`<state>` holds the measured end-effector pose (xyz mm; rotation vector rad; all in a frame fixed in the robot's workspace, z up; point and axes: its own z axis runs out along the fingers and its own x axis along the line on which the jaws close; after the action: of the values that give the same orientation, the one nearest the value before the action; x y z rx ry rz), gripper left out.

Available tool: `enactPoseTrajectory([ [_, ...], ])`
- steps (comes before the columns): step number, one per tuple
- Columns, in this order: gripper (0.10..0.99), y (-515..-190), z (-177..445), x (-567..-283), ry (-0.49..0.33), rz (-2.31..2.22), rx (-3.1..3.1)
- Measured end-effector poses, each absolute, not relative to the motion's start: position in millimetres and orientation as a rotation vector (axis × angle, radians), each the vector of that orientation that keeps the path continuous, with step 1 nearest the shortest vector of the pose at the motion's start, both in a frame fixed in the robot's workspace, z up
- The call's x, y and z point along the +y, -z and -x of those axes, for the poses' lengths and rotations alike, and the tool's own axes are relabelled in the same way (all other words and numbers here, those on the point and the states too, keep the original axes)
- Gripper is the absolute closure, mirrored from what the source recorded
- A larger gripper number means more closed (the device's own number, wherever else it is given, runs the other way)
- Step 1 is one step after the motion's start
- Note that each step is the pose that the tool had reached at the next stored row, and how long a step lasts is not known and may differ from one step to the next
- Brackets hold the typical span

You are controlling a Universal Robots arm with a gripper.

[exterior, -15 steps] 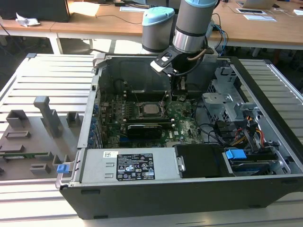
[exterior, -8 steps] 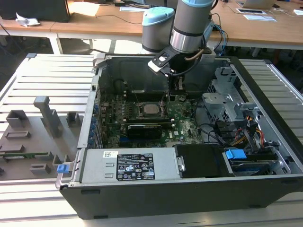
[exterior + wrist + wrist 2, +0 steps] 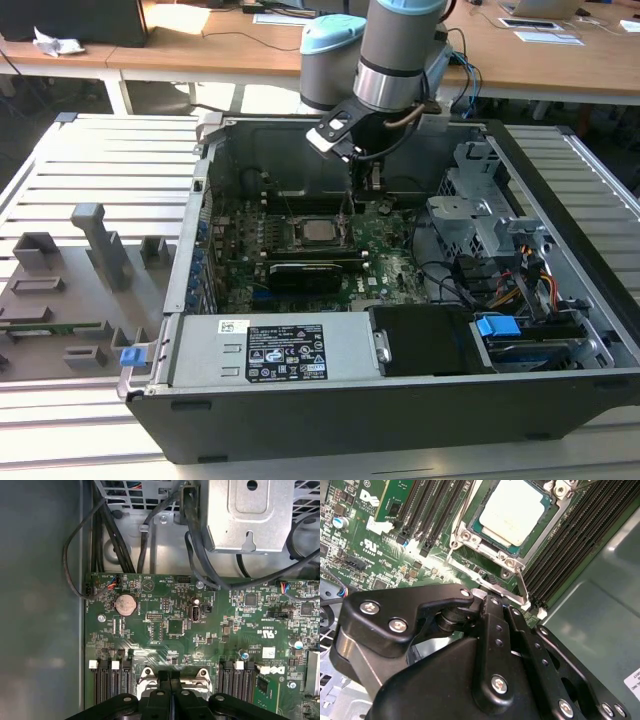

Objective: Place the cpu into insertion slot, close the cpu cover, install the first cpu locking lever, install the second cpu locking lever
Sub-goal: 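Close the cpu cover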

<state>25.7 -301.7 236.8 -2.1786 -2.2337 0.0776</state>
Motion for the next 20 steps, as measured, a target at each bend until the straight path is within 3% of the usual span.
enactPoseTrajectory([
  [20,0.980,-237,2,-302,-0.078,2.179,-2.234],
])
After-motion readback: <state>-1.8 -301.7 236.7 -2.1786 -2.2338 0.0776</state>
